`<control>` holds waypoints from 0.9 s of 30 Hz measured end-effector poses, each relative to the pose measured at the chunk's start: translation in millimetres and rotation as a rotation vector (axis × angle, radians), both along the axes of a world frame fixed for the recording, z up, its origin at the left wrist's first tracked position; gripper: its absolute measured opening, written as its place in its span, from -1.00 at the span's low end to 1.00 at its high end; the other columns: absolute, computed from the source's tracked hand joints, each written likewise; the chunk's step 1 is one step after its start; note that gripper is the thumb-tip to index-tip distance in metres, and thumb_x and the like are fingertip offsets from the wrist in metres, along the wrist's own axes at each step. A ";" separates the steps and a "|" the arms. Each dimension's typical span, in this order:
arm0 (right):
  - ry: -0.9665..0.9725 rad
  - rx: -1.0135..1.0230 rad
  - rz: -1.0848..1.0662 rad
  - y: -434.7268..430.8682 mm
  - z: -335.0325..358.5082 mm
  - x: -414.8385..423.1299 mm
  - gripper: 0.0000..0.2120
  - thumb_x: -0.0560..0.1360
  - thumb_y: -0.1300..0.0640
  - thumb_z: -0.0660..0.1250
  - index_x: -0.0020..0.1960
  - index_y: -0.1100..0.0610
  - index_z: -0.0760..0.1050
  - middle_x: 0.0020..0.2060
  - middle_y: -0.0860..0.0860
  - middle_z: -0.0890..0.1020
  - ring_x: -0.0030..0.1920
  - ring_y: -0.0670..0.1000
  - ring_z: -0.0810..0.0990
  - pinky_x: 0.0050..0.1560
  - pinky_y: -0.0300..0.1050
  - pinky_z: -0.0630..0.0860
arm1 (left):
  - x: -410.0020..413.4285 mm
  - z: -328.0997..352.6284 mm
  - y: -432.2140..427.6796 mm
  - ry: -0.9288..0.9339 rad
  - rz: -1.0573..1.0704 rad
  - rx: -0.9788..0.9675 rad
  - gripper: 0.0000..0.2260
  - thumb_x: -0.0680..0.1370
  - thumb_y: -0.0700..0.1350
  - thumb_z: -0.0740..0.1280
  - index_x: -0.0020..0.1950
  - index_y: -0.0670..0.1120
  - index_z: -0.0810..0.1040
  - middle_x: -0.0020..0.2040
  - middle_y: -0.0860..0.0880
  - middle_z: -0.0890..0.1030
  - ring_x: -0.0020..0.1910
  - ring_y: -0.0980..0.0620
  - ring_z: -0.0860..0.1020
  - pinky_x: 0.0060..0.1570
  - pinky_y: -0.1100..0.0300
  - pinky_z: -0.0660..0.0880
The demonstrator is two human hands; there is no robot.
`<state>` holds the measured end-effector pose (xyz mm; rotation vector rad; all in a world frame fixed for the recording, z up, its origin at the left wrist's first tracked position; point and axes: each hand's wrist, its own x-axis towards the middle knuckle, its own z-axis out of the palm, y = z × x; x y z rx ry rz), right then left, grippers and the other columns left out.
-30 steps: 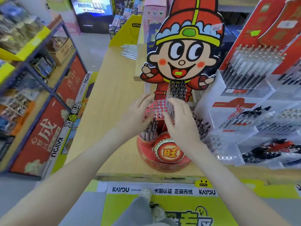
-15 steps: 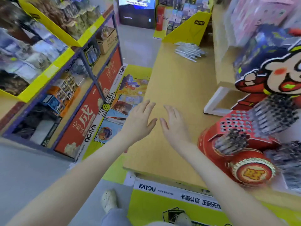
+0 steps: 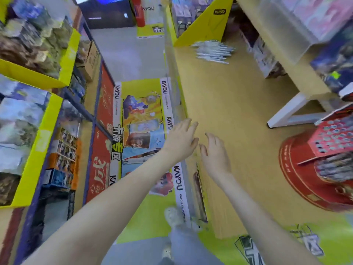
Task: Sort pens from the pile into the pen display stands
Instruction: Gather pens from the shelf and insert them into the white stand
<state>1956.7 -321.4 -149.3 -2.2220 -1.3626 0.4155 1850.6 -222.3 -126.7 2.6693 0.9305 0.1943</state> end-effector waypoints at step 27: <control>0.043 -0.492 -0.625 336.8 -72.8 165.8 -0.49 0.63 -0.06 -0.02 0.53 0.07 0.02 0.51 -0.01 0.11 0.47 0.09 0.09 0.41 0.06 0.12 | 204.5 -42.4 454.1 0.252 -0.164 -0.040 -0.43 0.64 0.15 0.08 0.56 -0.10 0.05 0.53 -0.22 0.13 0.44 -0.22 0.25 0.36 -0.04 0.22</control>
